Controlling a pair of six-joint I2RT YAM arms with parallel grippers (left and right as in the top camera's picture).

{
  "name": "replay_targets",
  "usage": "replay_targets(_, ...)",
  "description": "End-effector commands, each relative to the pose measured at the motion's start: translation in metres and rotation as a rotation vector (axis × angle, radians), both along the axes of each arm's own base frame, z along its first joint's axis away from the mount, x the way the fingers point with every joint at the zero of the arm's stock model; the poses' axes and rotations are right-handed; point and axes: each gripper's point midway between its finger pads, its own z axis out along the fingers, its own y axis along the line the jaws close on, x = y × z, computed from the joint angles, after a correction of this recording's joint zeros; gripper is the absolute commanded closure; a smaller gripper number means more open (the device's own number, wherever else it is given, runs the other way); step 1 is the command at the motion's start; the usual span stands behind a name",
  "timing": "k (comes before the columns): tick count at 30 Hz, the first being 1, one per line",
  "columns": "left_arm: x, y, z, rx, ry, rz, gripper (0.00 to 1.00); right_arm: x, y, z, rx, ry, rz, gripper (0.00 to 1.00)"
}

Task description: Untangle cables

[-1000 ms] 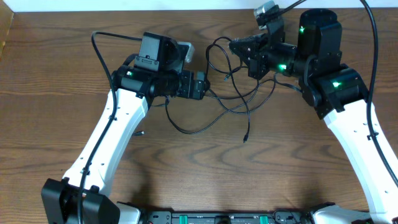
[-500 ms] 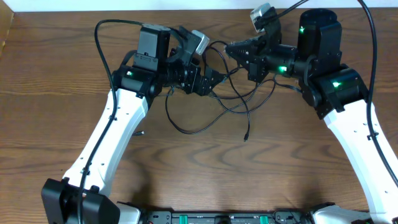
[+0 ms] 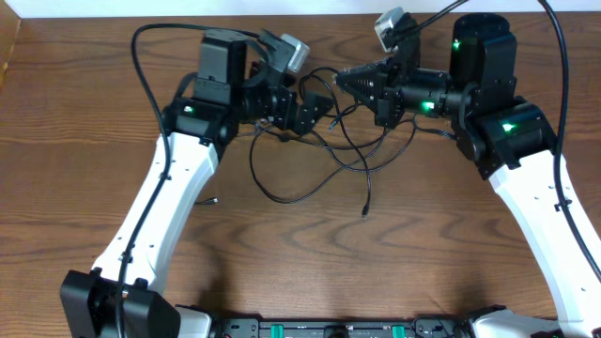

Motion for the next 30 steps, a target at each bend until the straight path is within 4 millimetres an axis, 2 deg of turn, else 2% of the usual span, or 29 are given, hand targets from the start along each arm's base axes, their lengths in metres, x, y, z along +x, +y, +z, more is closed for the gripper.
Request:
replay_targets(1, 0.008, 0.020, -0.006, 0.007, 0.023, 0.052, 0.00, -0.008, -0.001, 0.011, 0.035, -0.020, 0.060, 0.99)
replay_targets(5, 0.009, 0.031, -0.009, 0.004, 0.048, 0.072, 0.00, -0.010, -0.002, 0.014, 0.047, -0.021, 0.078, 0.99)
replay_targets(12, -0.001, 0.020, -0.009, -0.022, 0.075, 0.022, 0.00, -0.021, 0.004, 0.029, 0.098, -0.070, 0.165, 0.99)
replay_targets(15, -0.002, 0.018, -0.009, -0.022, 0.076, 0.019, 0.07, -0.025, 0.006, 0.033, 0.113, -0.086, 0.196, 0.99)
replay_targets(18, -0.002, 0.018, -0.009, -0.022, 0.076, 0.019, 0.26, -0.025, 0.005, 0.033, 0.113, -0.085, 0.194, 0.99)
replay_targets(21, -0.002, 0.018, -0.009, -0.022, 0.076, 0.019, 0.36, -0.022, 0.004, 0.033, 0.108, -0.088, 0.179, 0.99)
replay_targets(30, -0.006, 0.019, -0.014, -0.016, 0.105, 0.020, 0.37, -0.008, -0.002, 0.026, 0.074, -0.083, 0.093, 0.99)
